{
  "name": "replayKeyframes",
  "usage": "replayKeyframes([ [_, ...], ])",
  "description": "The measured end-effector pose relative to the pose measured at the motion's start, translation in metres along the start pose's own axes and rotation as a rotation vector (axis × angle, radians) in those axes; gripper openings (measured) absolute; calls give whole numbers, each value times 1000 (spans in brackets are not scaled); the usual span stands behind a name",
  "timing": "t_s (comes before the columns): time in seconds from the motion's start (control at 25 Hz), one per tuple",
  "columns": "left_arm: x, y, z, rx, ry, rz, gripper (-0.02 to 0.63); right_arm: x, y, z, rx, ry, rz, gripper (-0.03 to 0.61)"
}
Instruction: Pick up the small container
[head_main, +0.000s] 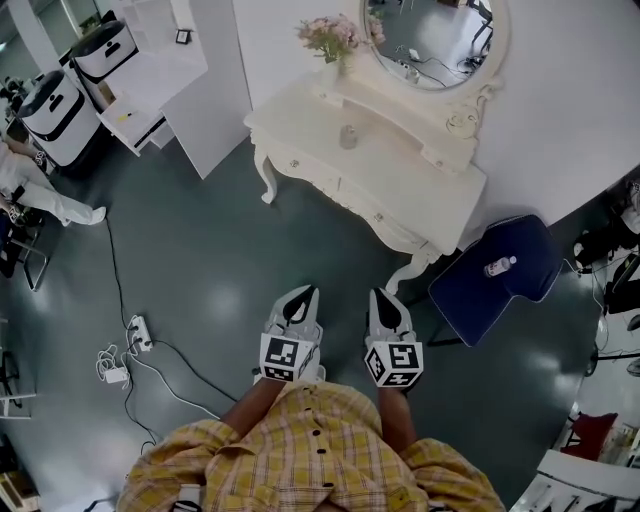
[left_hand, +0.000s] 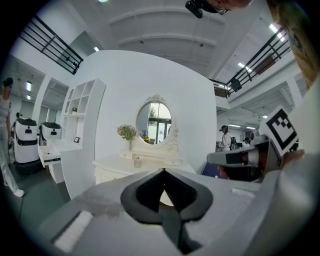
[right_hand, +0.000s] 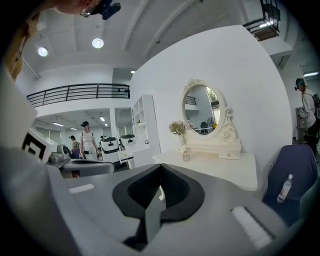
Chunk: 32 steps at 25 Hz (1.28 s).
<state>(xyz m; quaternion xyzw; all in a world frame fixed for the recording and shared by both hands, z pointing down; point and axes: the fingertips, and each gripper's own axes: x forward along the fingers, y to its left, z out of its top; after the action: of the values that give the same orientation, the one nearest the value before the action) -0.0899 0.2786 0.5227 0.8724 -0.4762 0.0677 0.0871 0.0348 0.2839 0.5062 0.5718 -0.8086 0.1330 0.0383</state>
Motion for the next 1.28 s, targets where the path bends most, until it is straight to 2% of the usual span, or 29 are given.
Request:
replayKeyframes([
  [0.36,74,39,30,4,-2,-5,-5,76,-31,35,-6,-6,4,0],
  [0.8,164,108,60,10,0,9,-5,172,-62,72,-7,-5,-26,0],
  [1.28,253,148,83,56,17,-81,-5,262,-95,102,-15,-16,-83,-1],
])
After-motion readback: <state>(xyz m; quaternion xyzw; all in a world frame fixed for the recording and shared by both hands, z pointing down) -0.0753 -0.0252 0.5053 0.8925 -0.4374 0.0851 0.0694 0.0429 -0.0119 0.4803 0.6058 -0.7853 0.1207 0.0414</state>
